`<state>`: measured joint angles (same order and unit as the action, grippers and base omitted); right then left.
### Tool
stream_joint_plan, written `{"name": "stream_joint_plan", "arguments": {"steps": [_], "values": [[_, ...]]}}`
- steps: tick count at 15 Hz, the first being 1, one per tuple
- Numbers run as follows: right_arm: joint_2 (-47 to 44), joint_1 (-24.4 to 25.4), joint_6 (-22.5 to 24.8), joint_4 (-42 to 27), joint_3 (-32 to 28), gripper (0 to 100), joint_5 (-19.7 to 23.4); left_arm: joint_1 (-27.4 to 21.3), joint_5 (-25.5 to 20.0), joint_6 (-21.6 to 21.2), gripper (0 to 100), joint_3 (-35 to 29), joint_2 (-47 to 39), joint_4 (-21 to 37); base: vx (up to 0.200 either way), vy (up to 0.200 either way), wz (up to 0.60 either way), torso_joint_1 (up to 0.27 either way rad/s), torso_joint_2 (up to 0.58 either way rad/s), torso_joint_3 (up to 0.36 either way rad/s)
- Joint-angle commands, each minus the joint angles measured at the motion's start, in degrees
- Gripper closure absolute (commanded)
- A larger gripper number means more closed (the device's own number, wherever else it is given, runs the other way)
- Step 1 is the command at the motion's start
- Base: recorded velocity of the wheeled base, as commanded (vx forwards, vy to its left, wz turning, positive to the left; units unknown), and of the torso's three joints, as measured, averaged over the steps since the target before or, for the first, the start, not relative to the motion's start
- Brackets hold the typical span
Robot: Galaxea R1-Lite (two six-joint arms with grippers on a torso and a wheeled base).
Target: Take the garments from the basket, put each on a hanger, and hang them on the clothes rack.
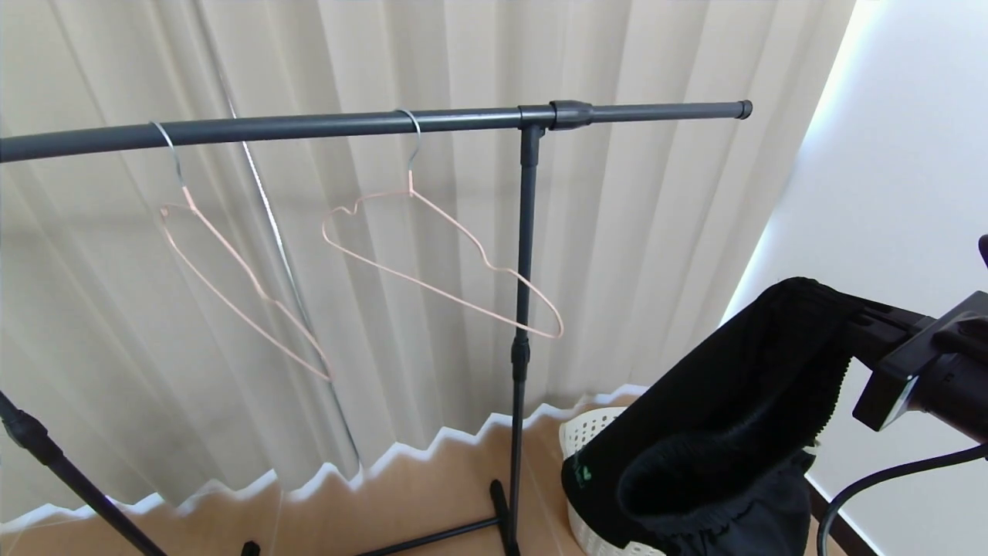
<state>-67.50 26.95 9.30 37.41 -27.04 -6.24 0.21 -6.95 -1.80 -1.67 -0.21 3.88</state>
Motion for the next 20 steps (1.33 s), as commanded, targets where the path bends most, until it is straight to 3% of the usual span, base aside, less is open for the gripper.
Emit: {"name": "stream_joint_plan", "arguments": {"steps": [1,12,20], "values": [[-0.2,0.0,0.0,0.0,0.1,100,0.0,0.1,0.0,0.0,0,0.0,-0.1,0.0,0.000,0.000,0.00,0.217,-0.57,-0.334],[-0.4,0.0,0.1,-0.1,0.6,100,0.0,0.1,0.1,0.1,0,0.0,-0.1,0.0,0.000,0.000,0.00,0.218,-0.52,-0.347],[-0.4,0.0,0.4,-0.1,1.4,100,-0.1,0.1,0.1,0.2,0,0.0,-0.1,0.0,0.000,0.000,0.00,0.163,-0.36,-0.212]]}}
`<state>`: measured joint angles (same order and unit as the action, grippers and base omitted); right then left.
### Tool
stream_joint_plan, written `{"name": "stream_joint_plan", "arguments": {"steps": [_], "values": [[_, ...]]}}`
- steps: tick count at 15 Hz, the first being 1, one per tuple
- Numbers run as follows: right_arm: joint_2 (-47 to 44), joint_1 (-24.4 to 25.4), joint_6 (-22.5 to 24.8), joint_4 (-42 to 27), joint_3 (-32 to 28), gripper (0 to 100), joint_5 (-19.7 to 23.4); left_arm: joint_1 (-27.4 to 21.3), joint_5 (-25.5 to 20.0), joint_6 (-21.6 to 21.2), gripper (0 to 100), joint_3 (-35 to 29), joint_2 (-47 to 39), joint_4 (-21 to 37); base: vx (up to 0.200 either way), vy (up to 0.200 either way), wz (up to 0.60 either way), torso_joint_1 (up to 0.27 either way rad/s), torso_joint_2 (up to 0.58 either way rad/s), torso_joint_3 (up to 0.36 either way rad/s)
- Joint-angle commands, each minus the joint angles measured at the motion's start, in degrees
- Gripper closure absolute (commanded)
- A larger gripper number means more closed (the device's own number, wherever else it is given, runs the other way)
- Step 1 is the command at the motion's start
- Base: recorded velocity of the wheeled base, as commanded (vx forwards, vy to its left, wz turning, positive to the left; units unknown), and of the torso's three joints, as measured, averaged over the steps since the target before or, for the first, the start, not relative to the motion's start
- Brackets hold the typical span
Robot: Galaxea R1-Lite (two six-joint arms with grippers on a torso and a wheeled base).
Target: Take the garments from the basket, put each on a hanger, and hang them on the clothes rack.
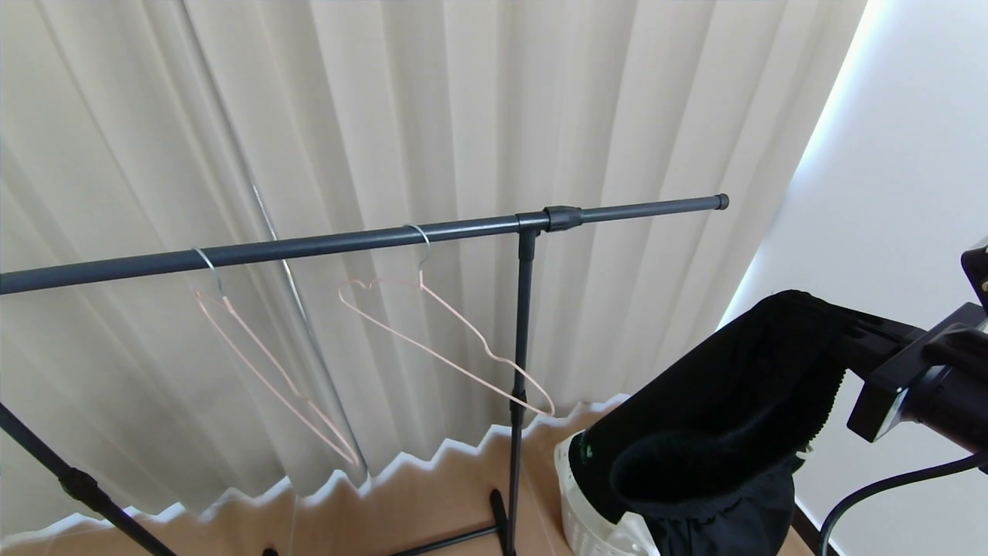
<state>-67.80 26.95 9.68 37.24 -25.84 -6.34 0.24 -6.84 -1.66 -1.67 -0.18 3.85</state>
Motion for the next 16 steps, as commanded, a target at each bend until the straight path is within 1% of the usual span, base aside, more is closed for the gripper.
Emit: {"name": "stream_joint_plan", "arguments": {"steps": [1,2,4,10,12,16], "values": [[-0.1,0.0,0.7,0.0,0.3,100,0.0,0.0,0.0,-0.1,0,0.0,-0.1,0.0,0.000,0.000,0.00,0.159,-0.35,-0.188],[0.0,0.0,1.7,0.1,0.7,100,0.2,0.0,0.0,-0.1,0,0.0,-0.1,0.0,0.000,0.000,0.00,0.056,-0.12,-0.051],[-0.1,0.0,1.7,0.1,1.0,100,0.3,0.0,0.0,-0.1,0,0.0,-0.1,0.0,0.000,0.000,0.00,0.011,-0.03,-0.016],[0.1,0.0,2.1,-0.1,1.7,100,0.2,0.0,-0.1,-0.2,0,0.0,-0.1,0.0,0.000,0.000,0.60,0.009,0.00,-0.002],[0.1,0.0,4.4,0.1,2.3,100,0.2,0.0,-0.1,-0.2,0,0.0,-0.1,0.1,-0.200,0.000,0.00,0.002,0.00,0.005],[0.2,-0.1,4.6,0.2,2.0,100,0.2,-0.1,-0.1,-0.2,0,0.0,-0.1,0.1,-0.200,0.000,0.00,0.000,0.00,-0.004]]}}
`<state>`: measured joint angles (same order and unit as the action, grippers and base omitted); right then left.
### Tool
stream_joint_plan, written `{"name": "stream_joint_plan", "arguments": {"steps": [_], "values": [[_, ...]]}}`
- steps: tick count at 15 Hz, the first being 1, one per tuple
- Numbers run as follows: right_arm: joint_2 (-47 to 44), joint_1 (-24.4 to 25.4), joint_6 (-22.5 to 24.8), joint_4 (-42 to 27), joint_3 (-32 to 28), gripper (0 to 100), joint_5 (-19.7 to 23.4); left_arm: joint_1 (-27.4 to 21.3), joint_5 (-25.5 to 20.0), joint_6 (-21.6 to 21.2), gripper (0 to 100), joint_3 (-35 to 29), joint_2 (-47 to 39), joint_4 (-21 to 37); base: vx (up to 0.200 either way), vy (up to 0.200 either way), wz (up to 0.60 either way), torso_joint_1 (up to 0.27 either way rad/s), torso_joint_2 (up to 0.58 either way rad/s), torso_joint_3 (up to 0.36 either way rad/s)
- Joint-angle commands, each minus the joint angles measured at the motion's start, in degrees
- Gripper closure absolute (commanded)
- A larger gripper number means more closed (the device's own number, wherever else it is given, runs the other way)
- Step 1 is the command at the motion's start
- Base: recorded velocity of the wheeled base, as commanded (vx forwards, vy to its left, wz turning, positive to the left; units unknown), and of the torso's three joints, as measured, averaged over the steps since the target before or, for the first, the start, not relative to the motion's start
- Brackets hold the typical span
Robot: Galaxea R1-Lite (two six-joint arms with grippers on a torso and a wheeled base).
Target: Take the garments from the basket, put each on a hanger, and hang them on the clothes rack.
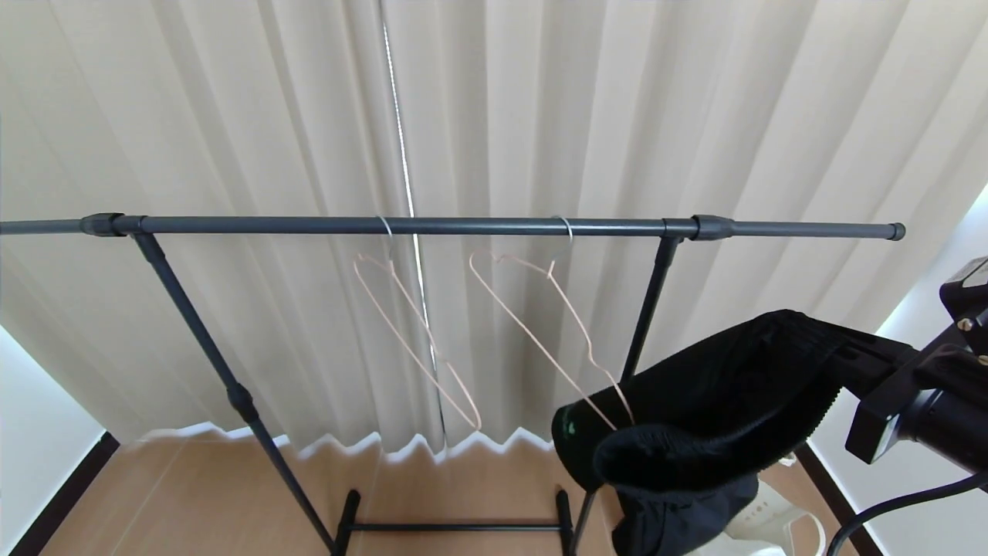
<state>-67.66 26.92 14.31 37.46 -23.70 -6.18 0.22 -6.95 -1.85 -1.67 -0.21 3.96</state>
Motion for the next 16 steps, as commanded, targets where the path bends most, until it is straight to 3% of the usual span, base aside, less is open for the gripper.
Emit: {"name": "stream_joint_plan", "arguments": {"steps": [1,3,6,16], "values": [[0.1,0.0,0.0,0.0,-0.1,100,-0.1,0.0,0.0,0.0,0,0.0,-0.1,0.0,-0.200,0.000,0.00,-0.002,0.00,0.002],[0.1,-0.2,0.0,0.0,-0.2,100,-0.1,0.0,0.0,0.0,0,0.0,-0.1,-0.1,-0.200,0.100,0.00,0.002,0.00,0.005],[0.1,-0.2,0.0,0.0,-0.3,100,-0.1,0.0,-0.1,0.0,0,0.0,-0.1,0.0,0.000,0.200,0.00,-0.002,0.00,0.004],[-0.1,0.2,0.2,-0.1,0.5,100,-0.1,0.0,0.1,0.2,0,0.0,-0.1,-0.1,0.000,0.000,-0.12,0.001,0.00,0.000]]}}
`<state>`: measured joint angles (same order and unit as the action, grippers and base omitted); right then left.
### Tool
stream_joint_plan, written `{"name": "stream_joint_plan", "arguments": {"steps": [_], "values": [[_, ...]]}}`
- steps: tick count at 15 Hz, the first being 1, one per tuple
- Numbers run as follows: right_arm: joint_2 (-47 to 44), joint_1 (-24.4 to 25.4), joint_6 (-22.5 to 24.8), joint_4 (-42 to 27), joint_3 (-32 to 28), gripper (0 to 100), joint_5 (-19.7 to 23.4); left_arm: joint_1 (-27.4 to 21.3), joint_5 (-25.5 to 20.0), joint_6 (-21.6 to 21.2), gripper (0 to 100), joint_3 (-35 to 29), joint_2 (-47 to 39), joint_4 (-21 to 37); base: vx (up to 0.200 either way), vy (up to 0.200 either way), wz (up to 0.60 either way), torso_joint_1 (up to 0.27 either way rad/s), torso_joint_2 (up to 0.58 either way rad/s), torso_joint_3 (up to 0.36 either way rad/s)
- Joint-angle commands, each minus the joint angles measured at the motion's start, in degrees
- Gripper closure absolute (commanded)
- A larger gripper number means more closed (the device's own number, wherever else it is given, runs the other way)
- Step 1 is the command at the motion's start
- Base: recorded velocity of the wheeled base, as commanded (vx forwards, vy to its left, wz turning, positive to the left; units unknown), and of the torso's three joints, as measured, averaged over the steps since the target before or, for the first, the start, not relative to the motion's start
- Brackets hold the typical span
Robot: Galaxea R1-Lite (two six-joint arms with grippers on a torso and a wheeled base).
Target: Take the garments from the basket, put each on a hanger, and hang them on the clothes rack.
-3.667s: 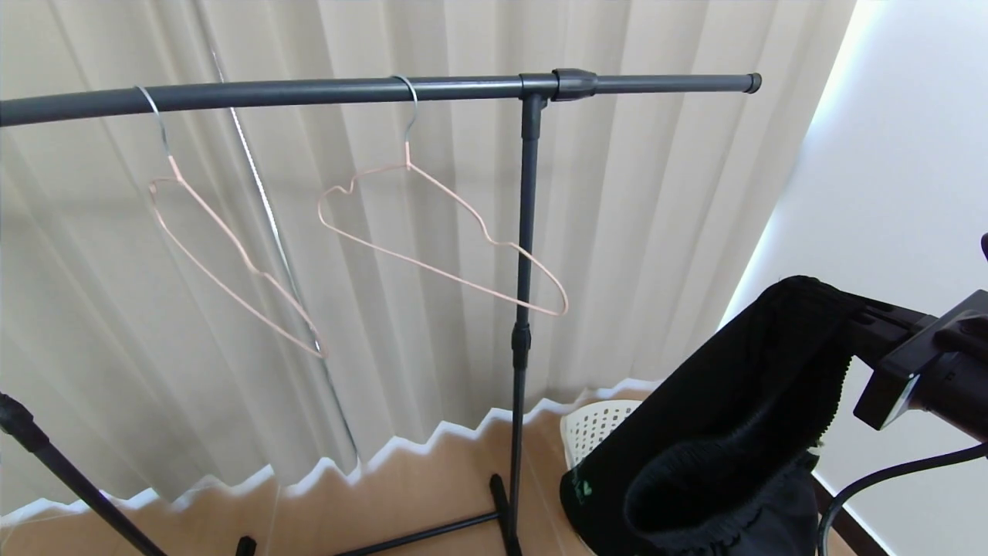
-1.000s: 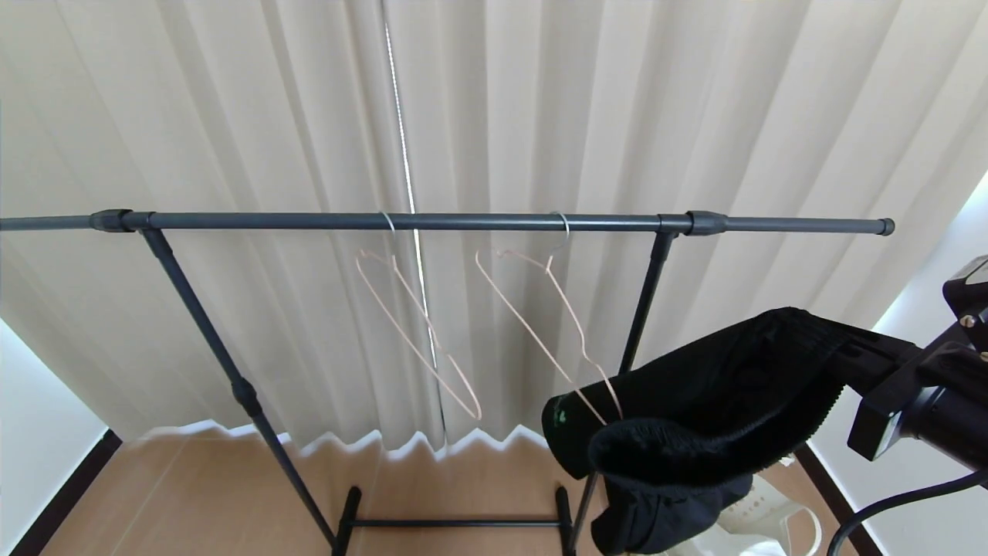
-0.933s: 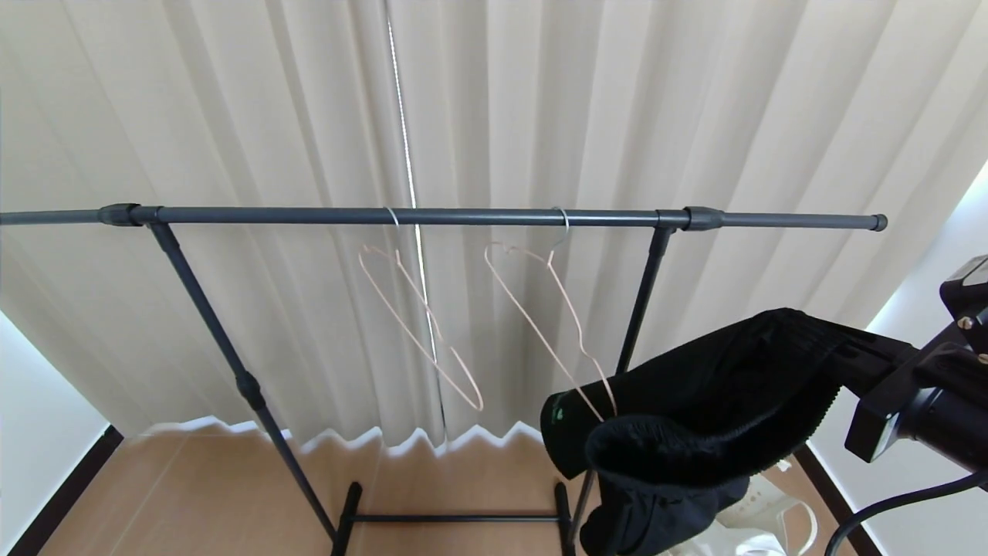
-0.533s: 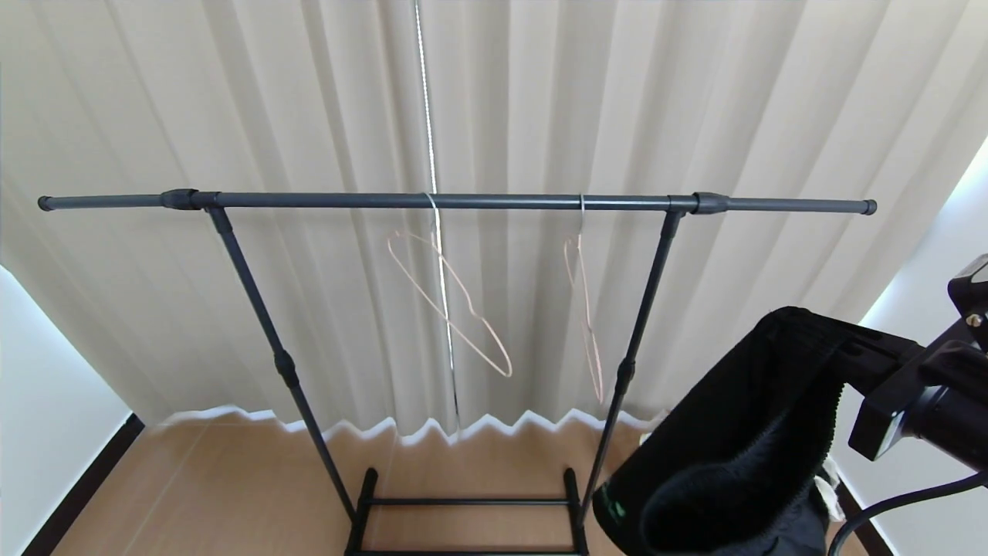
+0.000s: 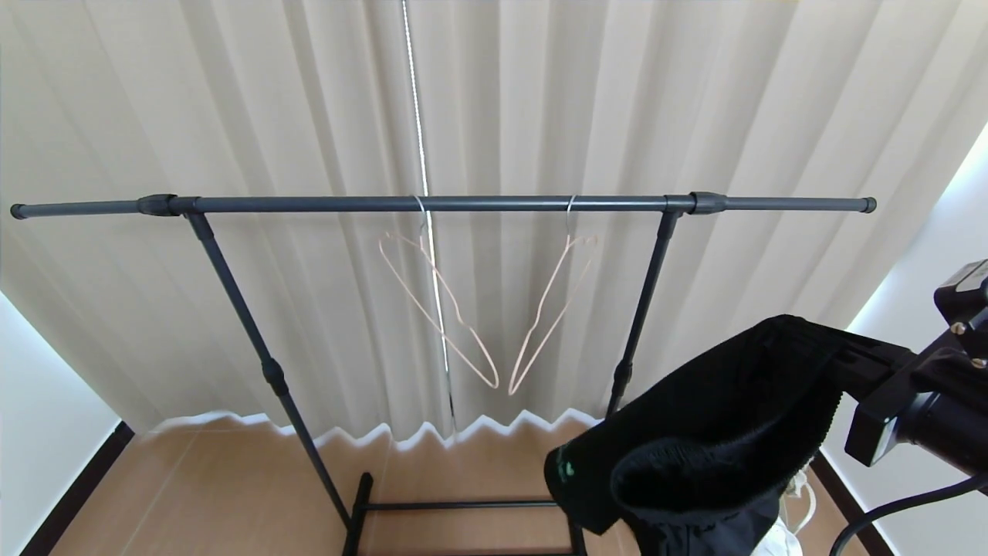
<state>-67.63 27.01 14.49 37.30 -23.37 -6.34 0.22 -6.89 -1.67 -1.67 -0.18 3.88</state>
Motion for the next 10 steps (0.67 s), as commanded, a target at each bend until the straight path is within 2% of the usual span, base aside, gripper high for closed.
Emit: {"name": "stream_joint_plan", "arguments": {"steps": [1,4,5,6,7,8,9,10], "values": [[-0.9,0.1,0.0,0.1,0.3,100,-0.1,0.0,-0.1,-0.3,0,0.1,-0.2,0.0,0.000,0.000,0.00,0.000,0.00,0.000],[-4.2,1.5,-0.1,0.2,-0.4,100,-1.0,0.1,-0.1,-0.8,0,-0.4,-0.4,0.5,0.000,0.000,0.00,0.000,0.00,0.000],[-5.2,3.0,-1.6,0.1,-1.8,100,-2.4,0.0,-0.8,-0.4,0,-2.5,-4.0,1.6,0.000,0.000,0.00,0.000,0.00,0.000],[-6.9,4.3,-5.6,-0.7,-3.3,100,-2.5,-0.4,-1.7,1.8,0,-5.6,-11.7,3.5,0.000,0.000,0.00,0.000,0.00,0.000],[-10.9,5.9,-11.0,-0.9,-5.3,100,-3.1,-1.2,-5.0,5.8,0,-8.4,-19.8,4.0,0.000,0.000,0.00,0.000,0.00,0.000],[-12.8,6.1,-13.0,-1.1,-6.3,100,-3.2,-1.5,-7.2,6.8,0,-10.0,-23.2,4.2,0.000,0.000,0.00,0.000,0.00,0.000],[-18.0,6.1,-18.2,-1.4,-9.2,100,-6.2,-1.9,-11.7,9.5,0,-14.2,-34.9,4.2,0.000,0.000,0.00,0.000,0.00,0.000],[-21.0,6.3,-19.9,-1.2,-10.7,100,-8.1,-3.4,-13.2,9.8,0,-16.1,-41.8,3.9,0.000,0.000,0.00,0.000,0.00,0.000]]}}
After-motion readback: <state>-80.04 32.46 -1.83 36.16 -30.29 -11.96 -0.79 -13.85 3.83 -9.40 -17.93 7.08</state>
